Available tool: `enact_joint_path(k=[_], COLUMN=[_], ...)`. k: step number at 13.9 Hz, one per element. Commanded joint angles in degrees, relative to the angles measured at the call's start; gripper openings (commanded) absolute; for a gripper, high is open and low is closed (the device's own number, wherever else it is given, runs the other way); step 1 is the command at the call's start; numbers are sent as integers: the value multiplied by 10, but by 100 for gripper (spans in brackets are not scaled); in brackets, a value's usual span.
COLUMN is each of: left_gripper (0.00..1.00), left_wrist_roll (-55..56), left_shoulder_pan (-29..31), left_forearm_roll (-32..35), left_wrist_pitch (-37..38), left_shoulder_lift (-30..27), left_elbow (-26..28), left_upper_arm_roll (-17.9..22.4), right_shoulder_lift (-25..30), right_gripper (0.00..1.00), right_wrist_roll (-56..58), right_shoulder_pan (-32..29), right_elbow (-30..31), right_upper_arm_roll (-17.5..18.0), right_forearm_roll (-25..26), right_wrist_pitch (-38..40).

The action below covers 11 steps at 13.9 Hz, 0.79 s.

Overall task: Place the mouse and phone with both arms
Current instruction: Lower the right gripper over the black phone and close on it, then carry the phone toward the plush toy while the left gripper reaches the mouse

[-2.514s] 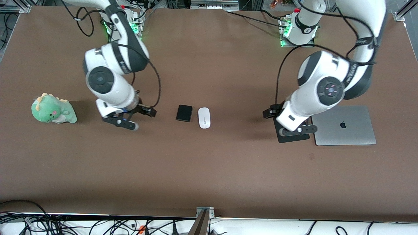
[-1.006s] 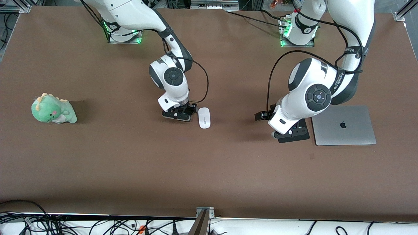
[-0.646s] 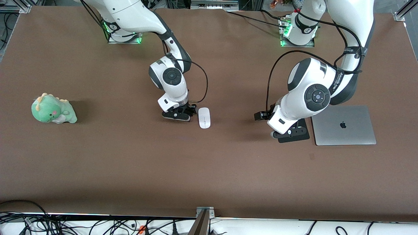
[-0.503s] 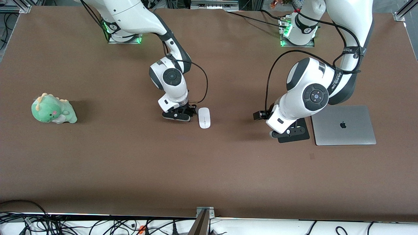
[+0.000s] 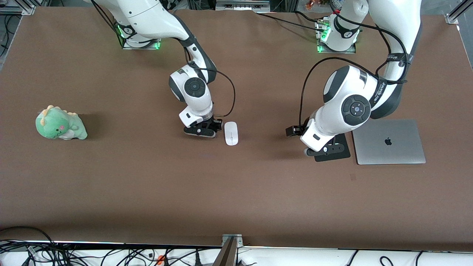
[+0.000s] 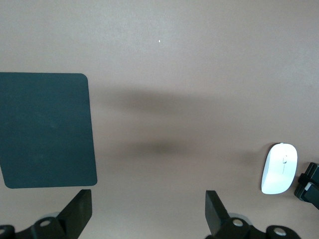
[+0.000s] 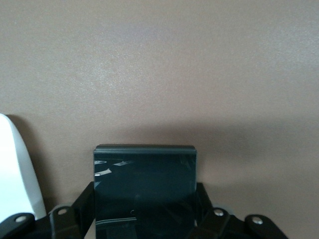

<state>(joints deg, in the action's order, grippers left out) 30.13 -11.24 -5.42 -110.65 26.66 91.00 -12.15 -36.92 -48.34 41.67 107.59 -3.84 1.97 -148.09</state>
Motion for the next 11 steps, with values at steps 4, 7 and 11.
enact_joint_path(k=[4,7,11], left_gripper=[100,100,100], left_wrist_roll=[4,5,20], left_shoulder_pan=[-4,-8,-27], left_forearm_roll=[-7,-7,-8], left_wrist_pitch=[-1,-1,-2], left_shoulder_lift=[7,7,7], left_elbow=[-14,-15,-14], left_upper_arm_roll=[2,2,2], right_shoulder_lift=[14,29,60], right_gripper=[54,51,47], right_wrist_roll=[69,180,317], right_shoulder_pan=[-16,-71,-154], right_elbow=[-64,-85,-62], right_upper_arm_roll=[-15,-15,-16], right_forearm_roll=[2,-4,-10], right_wrist_pitch=[133,177,170])
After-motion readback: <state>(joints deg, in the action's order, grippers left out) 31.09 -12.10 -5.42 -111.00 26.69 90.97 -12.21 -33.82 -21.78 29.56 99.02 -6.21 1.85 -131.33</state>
